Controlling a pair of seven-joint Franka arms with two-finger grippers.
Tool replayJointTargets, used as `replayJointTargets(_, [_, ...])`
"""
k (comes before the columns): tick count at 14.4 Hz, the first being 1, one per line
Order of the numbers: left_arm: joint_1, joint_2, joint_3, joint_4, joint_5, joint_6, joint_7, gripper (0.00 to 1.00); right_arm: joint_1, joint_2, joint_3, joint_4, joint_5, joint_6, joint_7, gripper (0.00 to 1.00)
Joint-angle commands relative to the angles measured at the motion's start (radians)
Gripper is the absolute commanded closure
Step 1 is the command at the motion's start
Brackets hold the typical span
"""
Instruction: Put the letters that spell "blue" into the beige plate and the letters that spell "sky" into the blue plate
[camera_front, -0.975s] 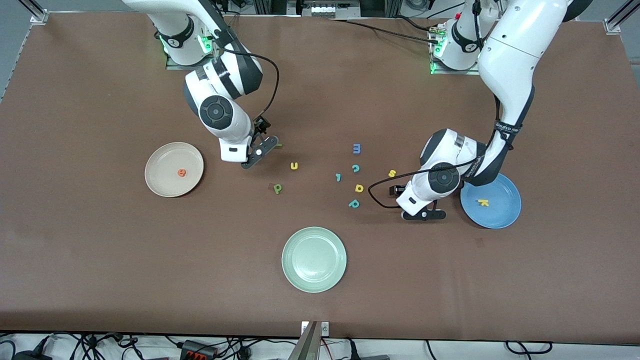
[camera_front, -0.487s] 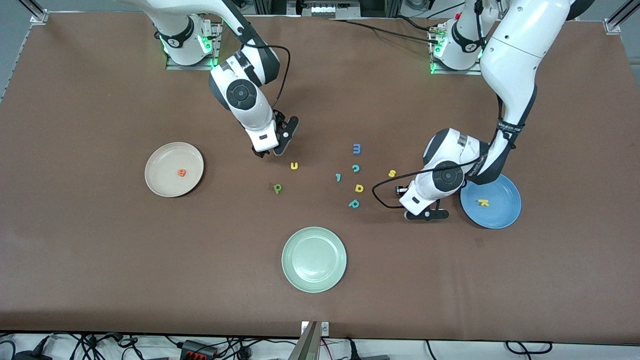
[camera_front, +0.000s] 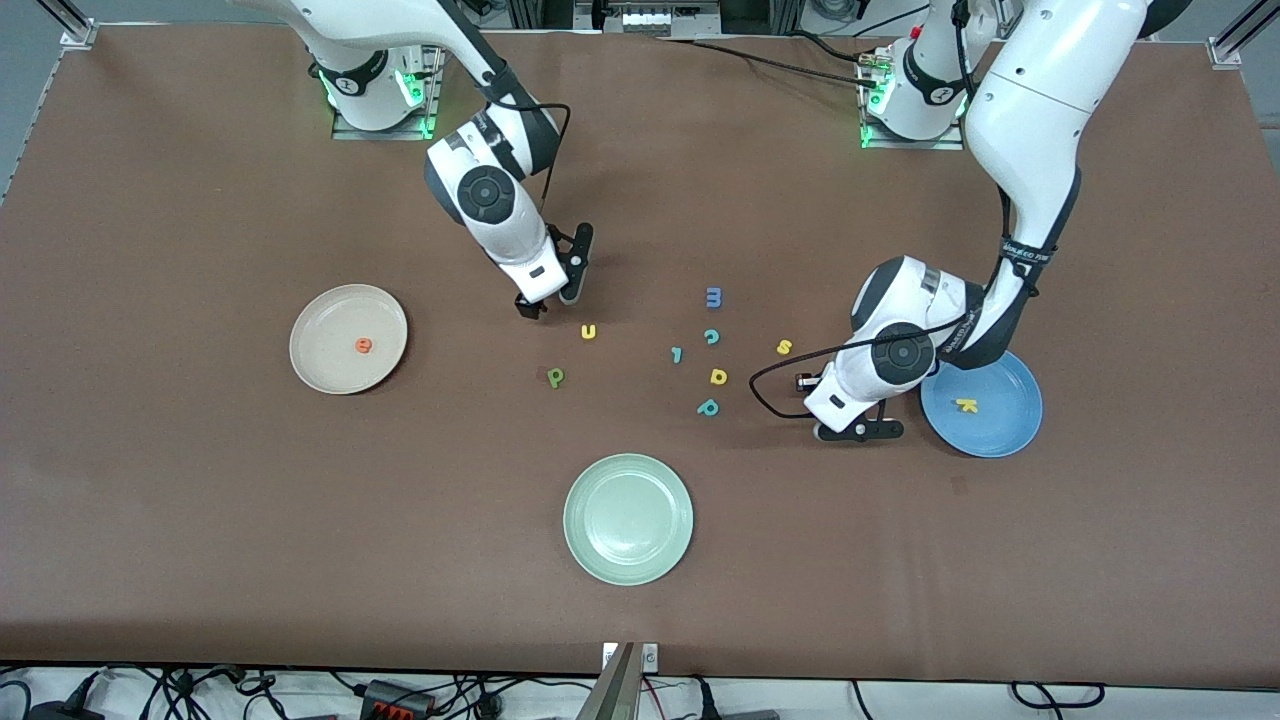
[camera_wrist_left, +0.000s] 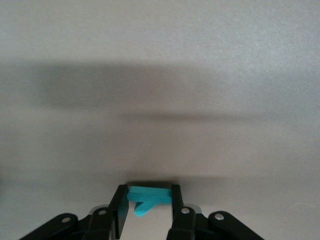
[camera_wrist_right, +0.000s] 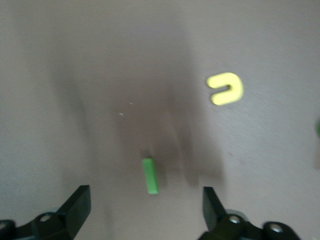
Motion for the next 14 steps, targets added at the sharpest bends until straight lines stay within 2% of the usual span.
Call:
replayJointTargets(1, [0.034, -0.072, -0.009, 0.024, 0.017, -0.119, 0.008, 0.91, 0.033, 0.018, -0.001, 0.000, -0.009, 0.020, -0.020, 0.12])
replayJointTargets(3, [0.076, -0.078, 0.004, 0.061, 0.020, -0.212, 0.096, 0.91, 0.032, 0.019, -0.003, 0.000, -0.011, 0.020, -0.046, 0.13])
replayJointTargets(5, [0.177, -0.091, 0.001, 0.068, 0.022, -0.248, 0.276, 0.90, 0.033, 0.030, -0.004, 0.001, -0.014, 0.024, -0.060, 0.16])
replayJointTargets(8, [0.280, -0.109, -0.001, 0.023, 0.022, -0.257, 0.433, 0.90, 0.024, 0.045, -0.006, 0.004, -0.058, 0.043, -0.060, 0.19])
replayJointTargets(11, [0.324, -0.114, -0.001, -0.037, 0.022, -0.248, 0.455, 0.88, 0.024, 0.052, -0.007, 0.004, -0.066, 0.057, -0.060, 0.26])
replayJointTargets(12, [0.324, -0.114, 0.001, -0.045, 0.022, -0.248, 0.455, 0.78, 0.021, 0.052, -0.007, 0.004, -0.066, 0.057, -0.060, 0.34])
replayJointTargets(13, [0.325, -0.112, 0.002, -0.045, 0.022, -0.250, 0.455, 0.44, 0.020, 0.053, -0.007, 0.004, -0.064, 0.057, -0.060, 0.37])
replayJointTargets(14, [0.325, -0.111, 0.002, -0.042, 0.022, -0.251, 0.455, 0.00, 0.020, 0.052, -0.007, 0.004, -0.066, 0.057, -0.060, 0.41])
